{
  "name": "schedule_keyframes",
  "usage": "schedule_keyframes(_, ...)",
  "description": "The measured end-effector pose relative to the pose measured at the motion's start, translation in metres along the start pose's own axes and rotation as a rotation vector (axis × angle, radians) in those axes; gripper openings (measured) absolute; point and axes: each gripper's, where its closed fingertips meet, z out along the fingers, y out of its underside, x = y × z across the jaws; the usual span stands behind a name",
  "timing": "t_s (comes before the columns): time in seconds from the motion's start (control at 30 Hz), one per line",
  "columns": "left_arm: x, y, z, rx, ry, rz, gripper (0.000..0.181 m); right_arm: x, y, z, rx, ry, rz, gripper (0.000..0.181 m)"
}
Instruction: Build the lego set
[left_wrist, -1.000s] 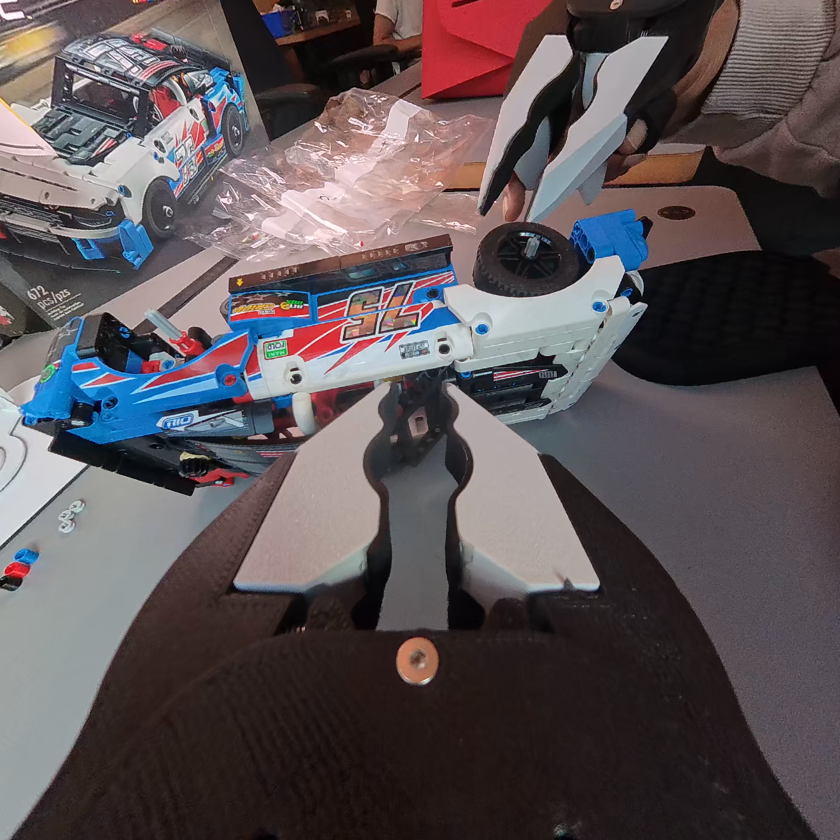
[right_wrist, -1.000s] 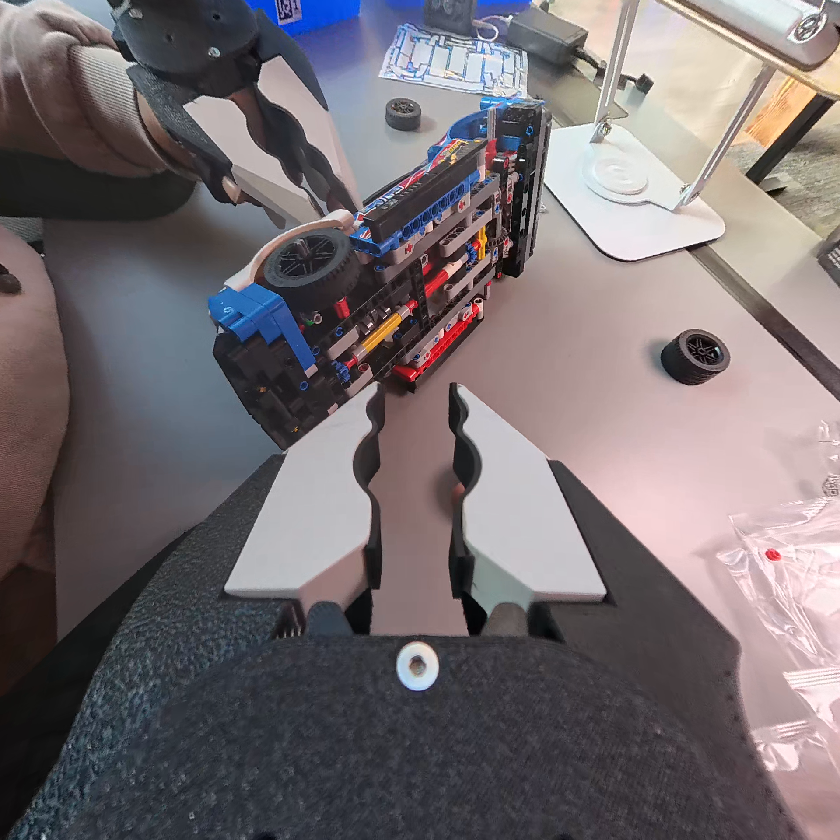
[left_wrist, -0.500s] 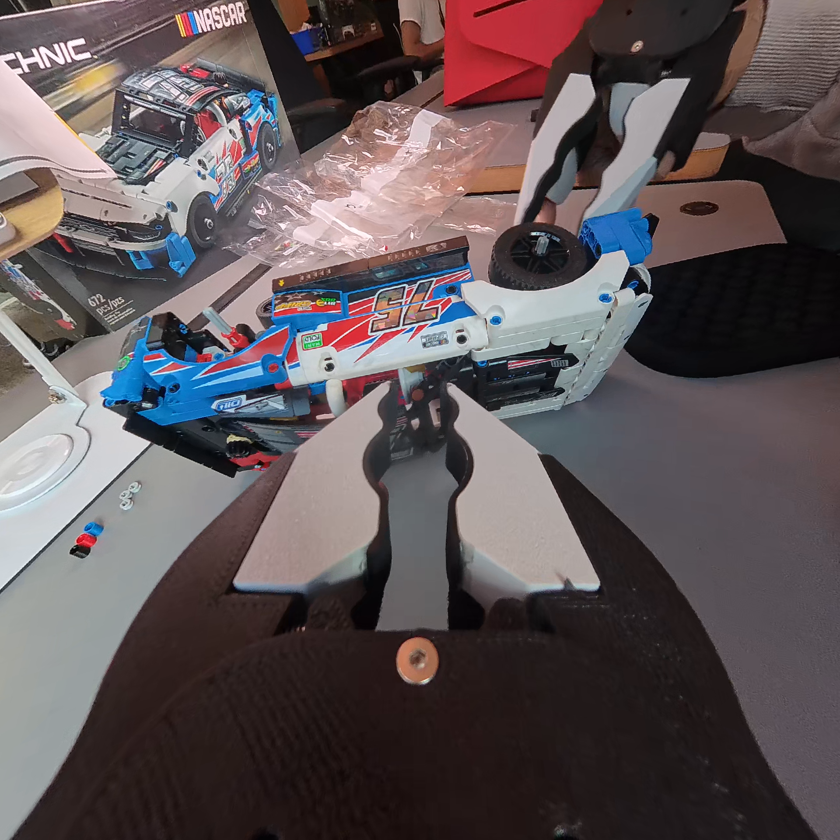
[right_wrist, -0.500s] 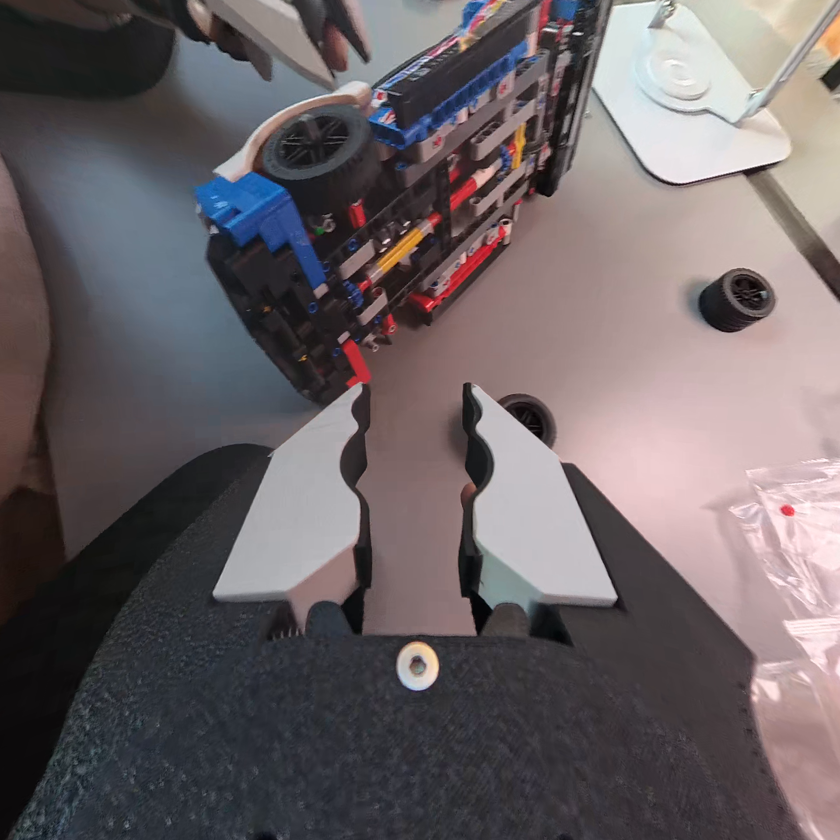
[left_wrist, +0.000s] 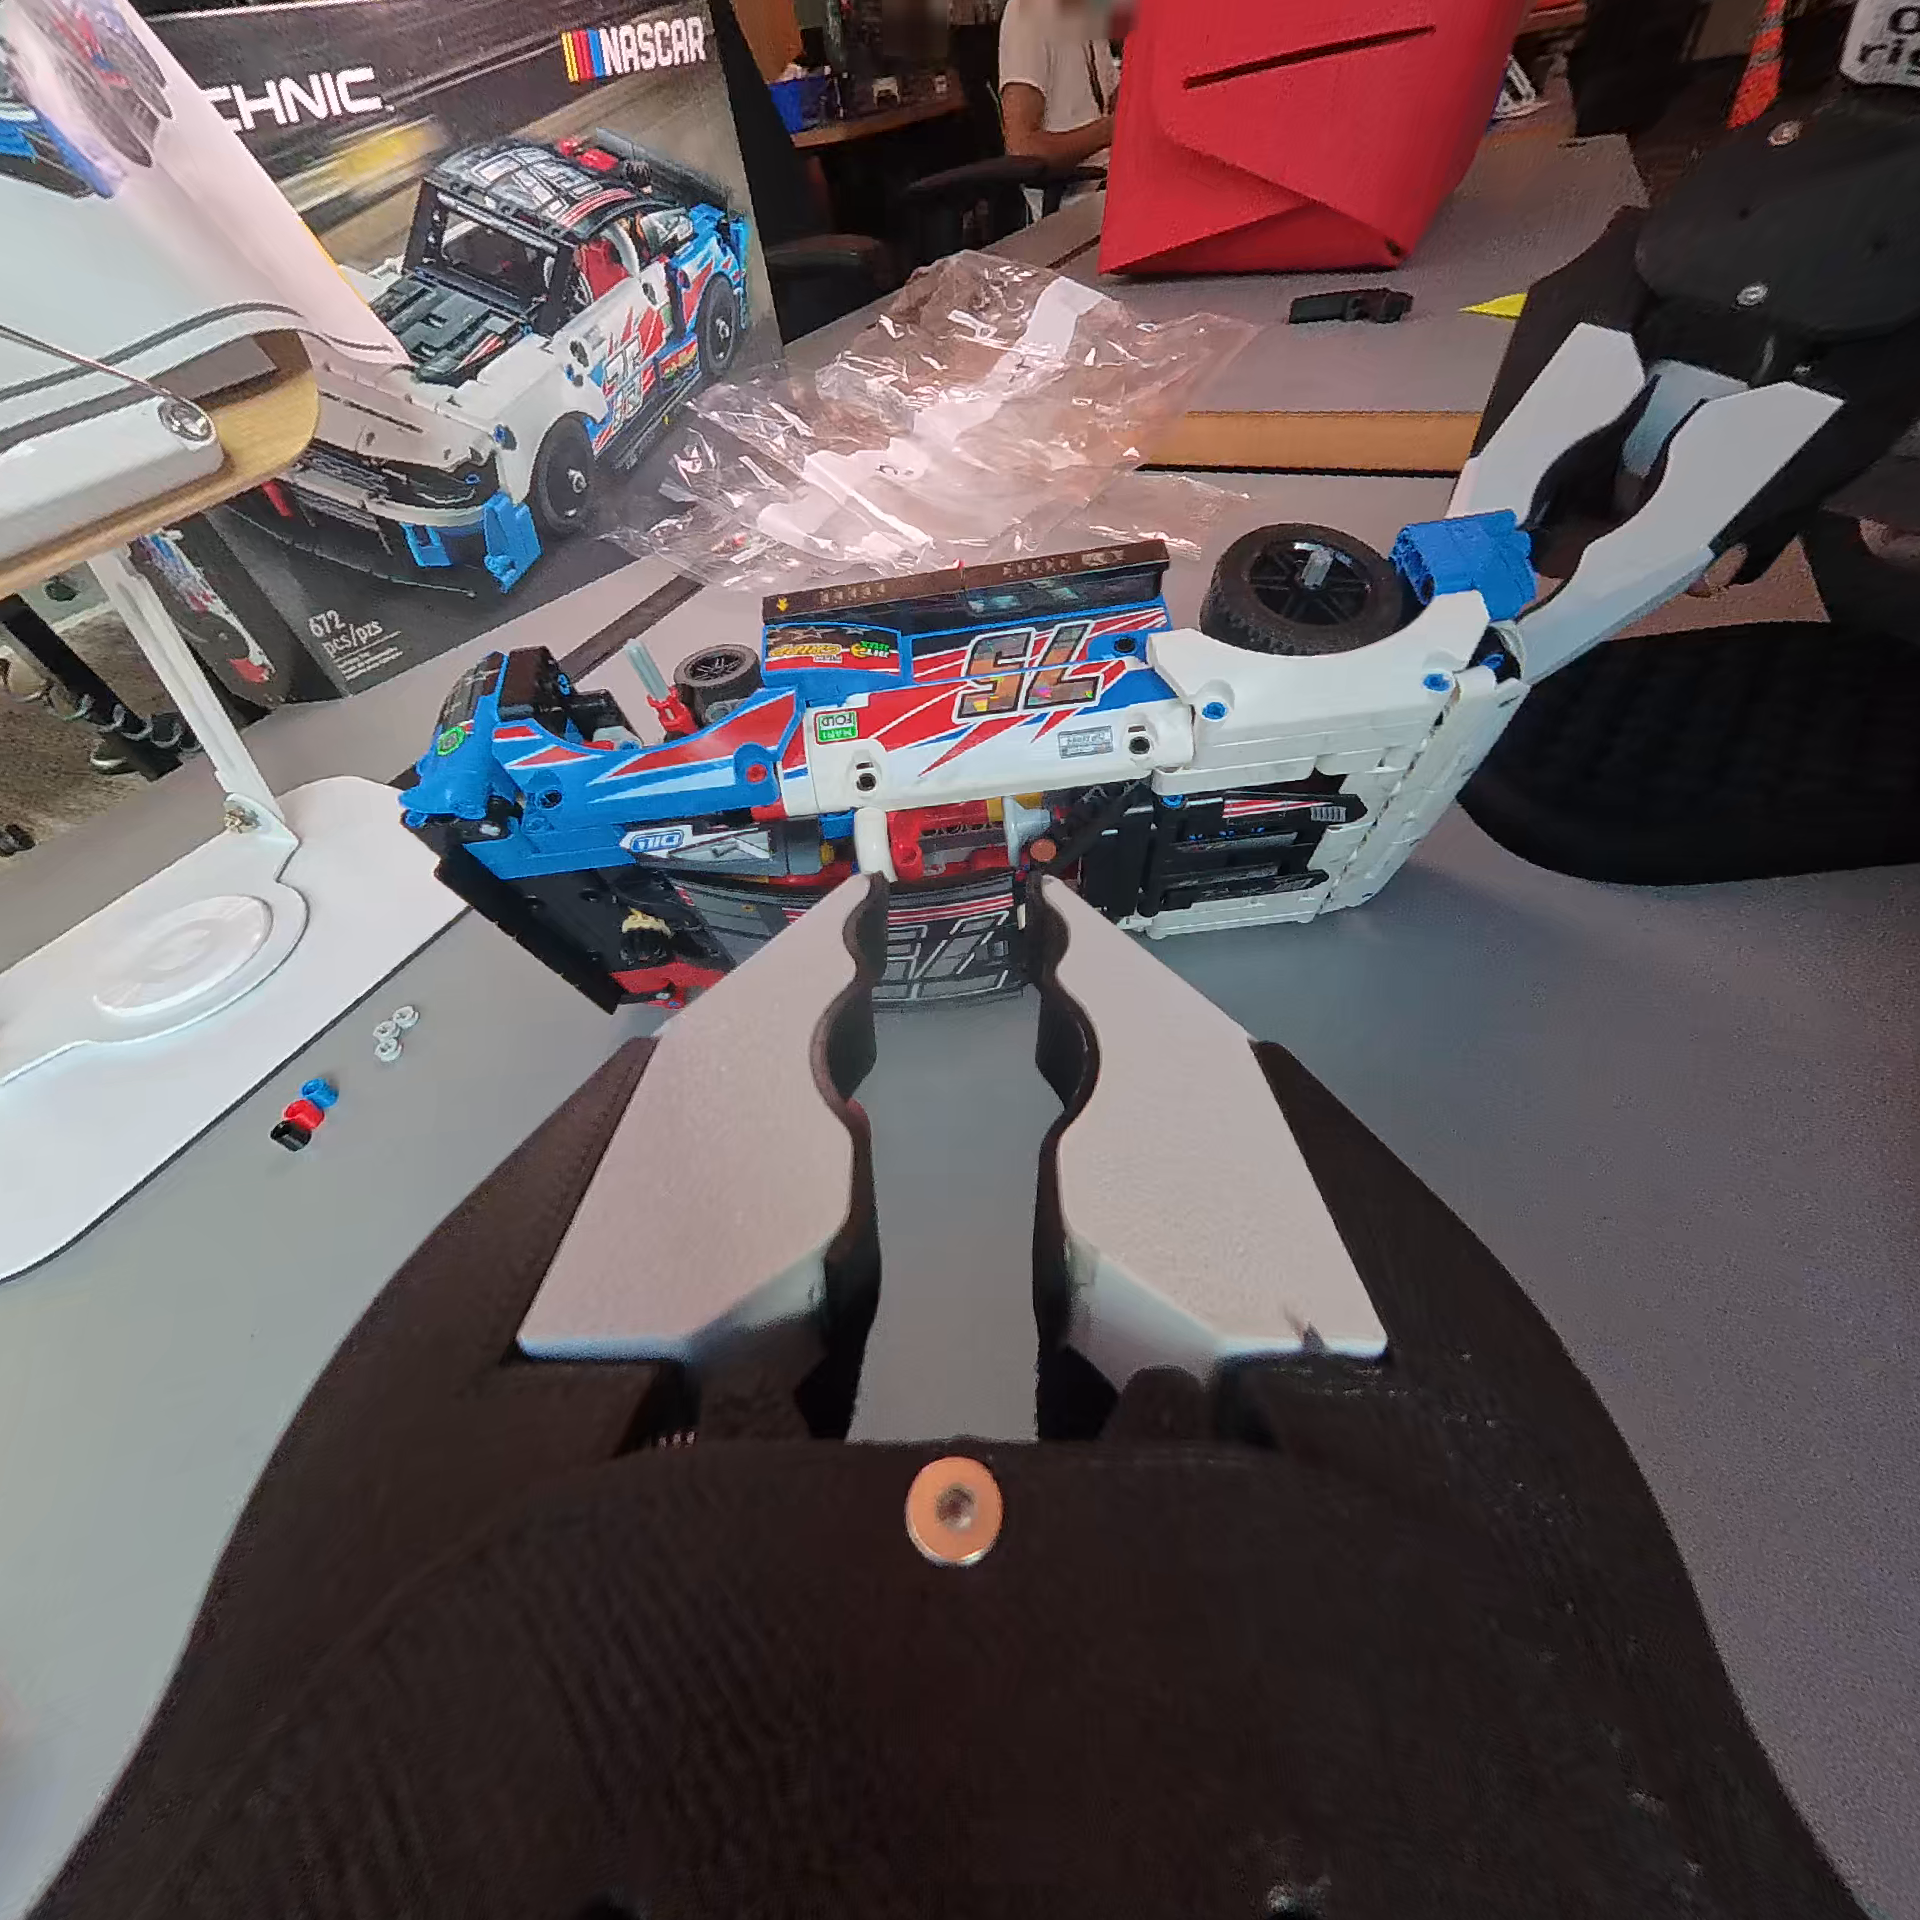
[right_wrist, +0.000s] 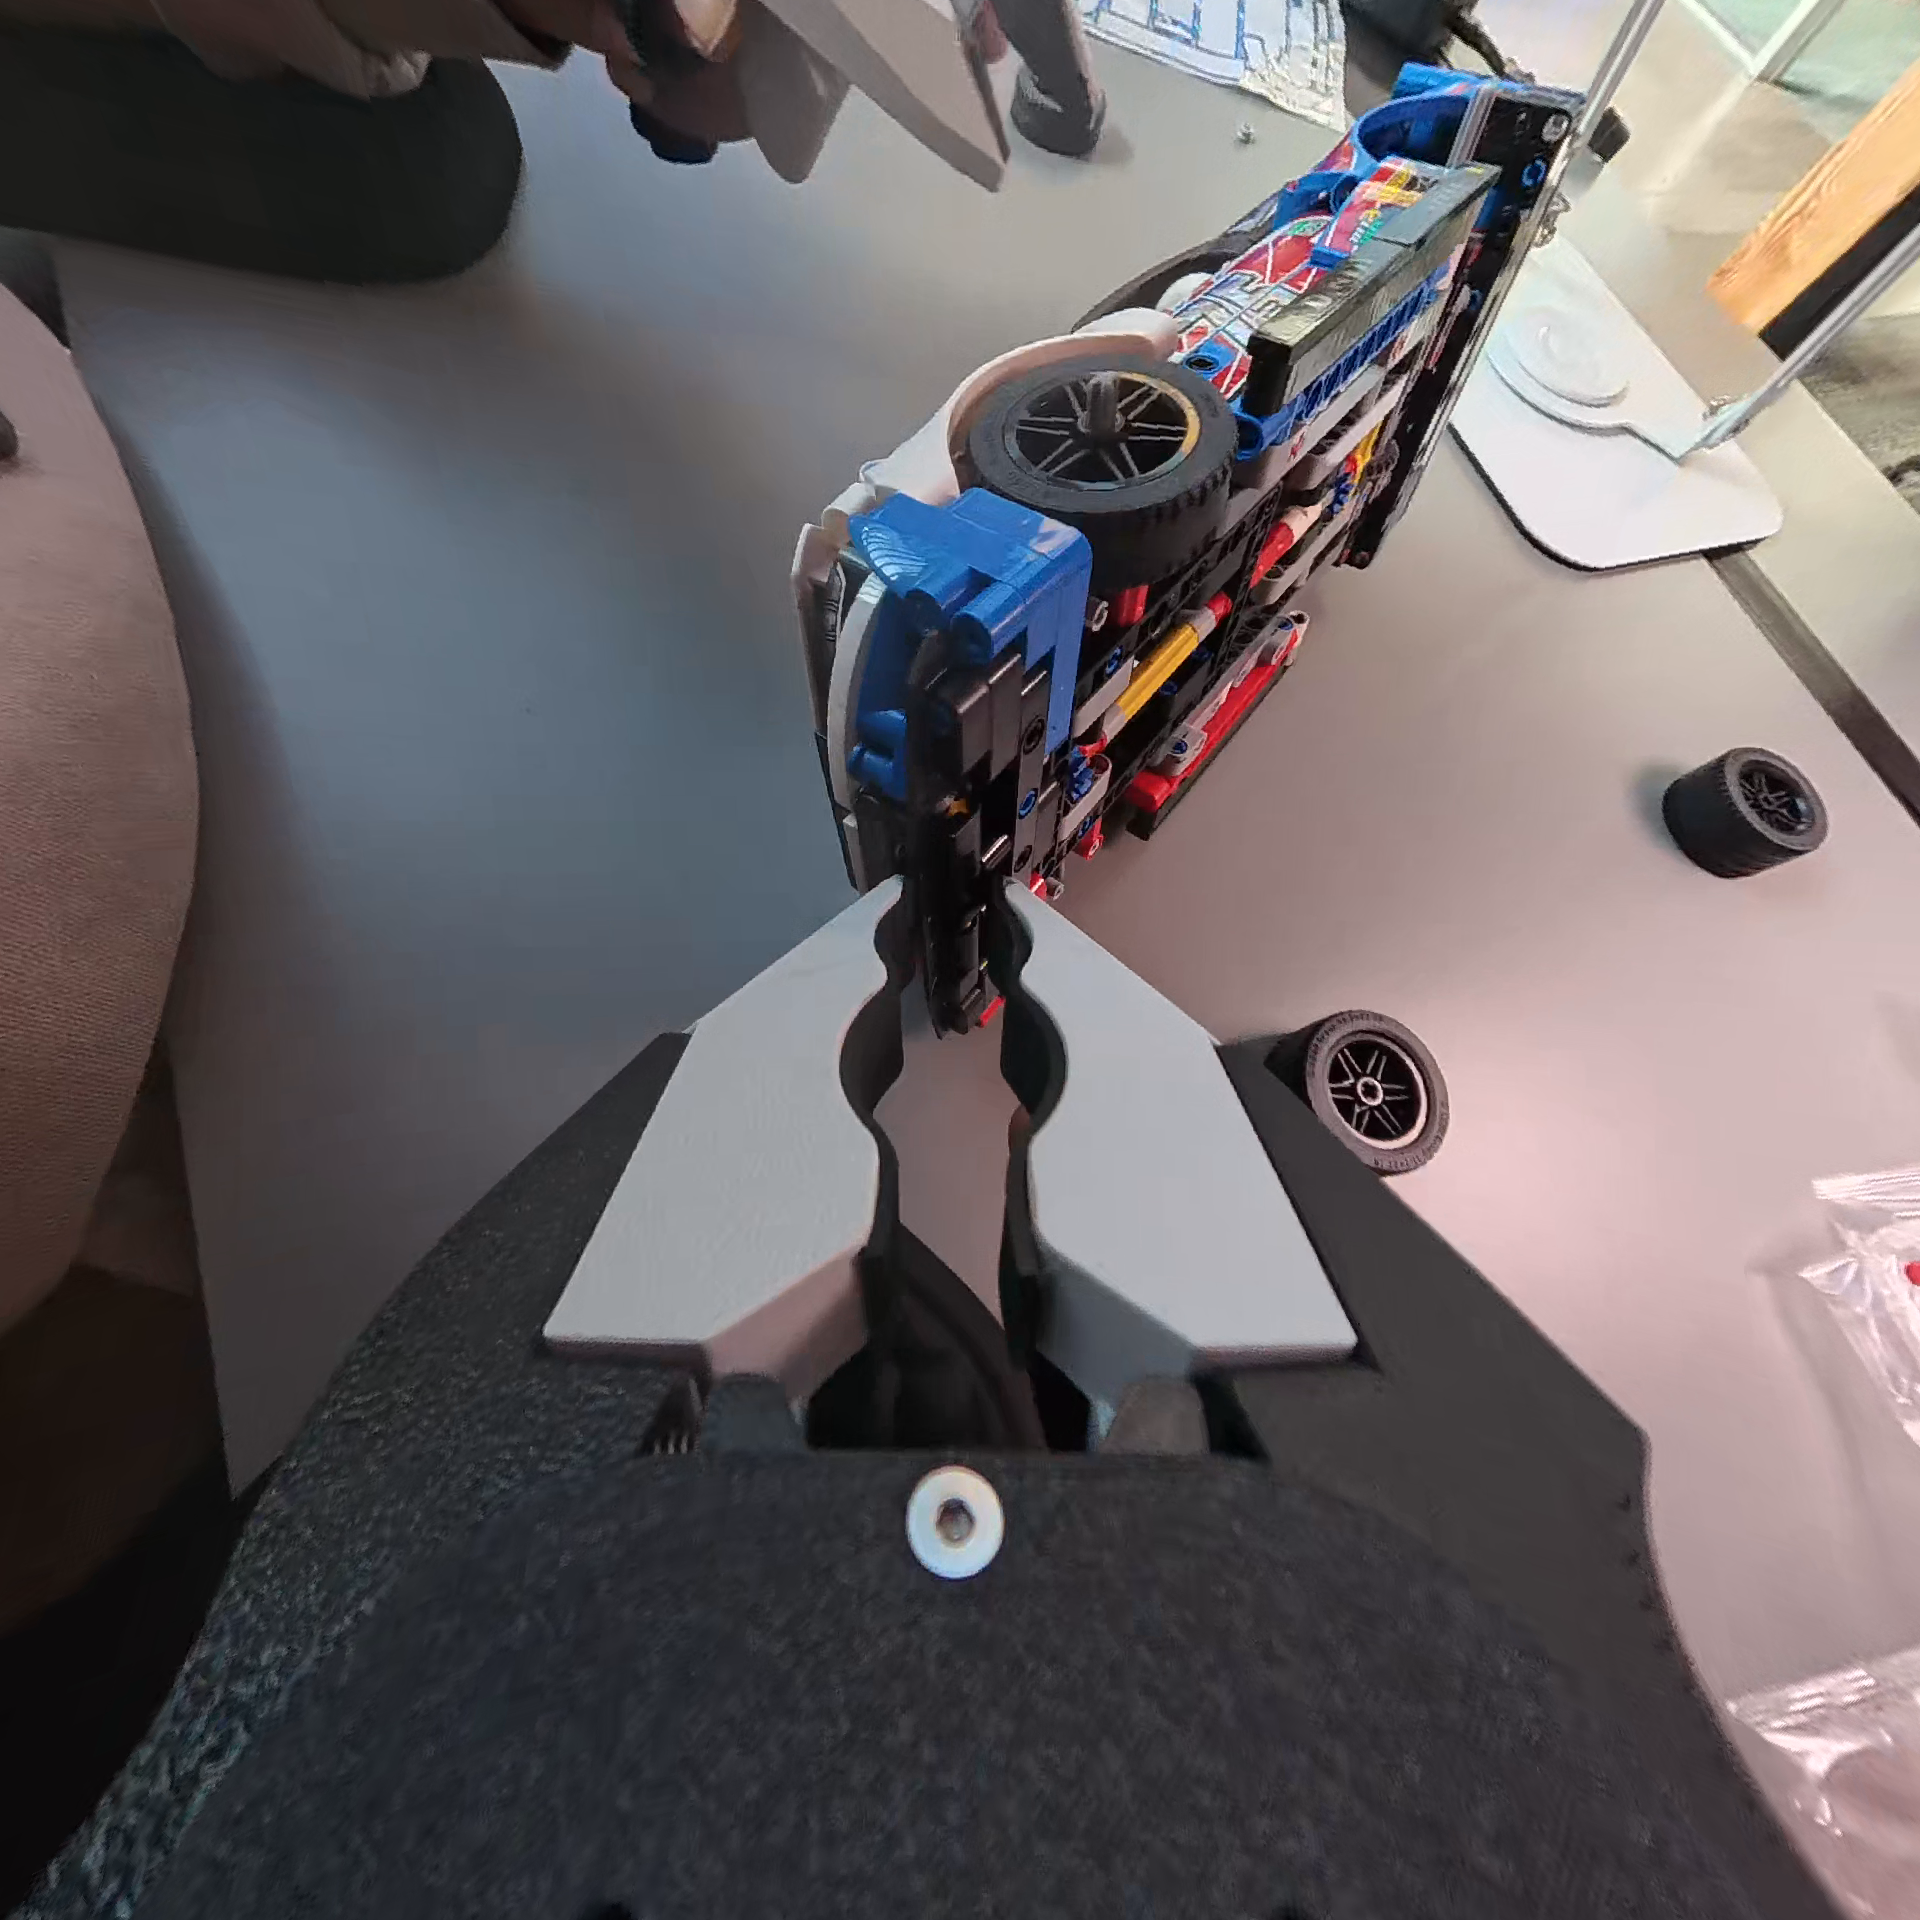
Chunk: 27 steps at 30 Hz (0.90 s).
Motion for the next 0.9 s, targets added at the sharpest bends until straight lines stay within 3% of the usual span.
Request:
schedule_keyframes(0.03,0.003,0.0,0.0,-0.004,0.009,0.011,0.026,0.002,0.001,-0.001,0.0,0.011,0.015,0.01)
schedule_keyframes(0.1,0.008,0.003,0.004,-0.026,0.02,0.032,0.03,0.002,0.002,-0.002,0.002,0.038,0.019,0.013)
schedule_keyframes(0.23,0.023,0.01,0.014,-0.067,0.048,0.091,0.03,-0.007,-0.002,0.001,-0.012,0.088,0.059,0.068)
schedule_keyframes(0.33,0.033,0.011,0.021,-0.079,0.072,0.124,0.029,-0.004,-0.015,0.012,0.011,0.25,0.07,0.085)
schedule_keyframes(0.47,0.042,0.01,0.028,-0.083,0.098,0.141,0.027,0.006,-0.02,0.03,0.037,0.387,0.108,0.078)
schedule_keyframes(0.53,0.043,0.01,0.029,-0.075,0.088,0.159,0.02,-0.003,-0.021,0.04,0.035,0.332,0.112,0.058)
schedule_keyframes(0.73,0.039,0.006,0.029,-0.07,0.057,0.174,0.015,0.0,-0.018,0.042,0.021,0.312,0.108,0.056)
schedule_keyframes(0.9,0.028,-0.003,0.019,-0.029,0.028,0.161,0.02,0.0,-0.026,0.038,0.112,0.209,0.352,0.053)
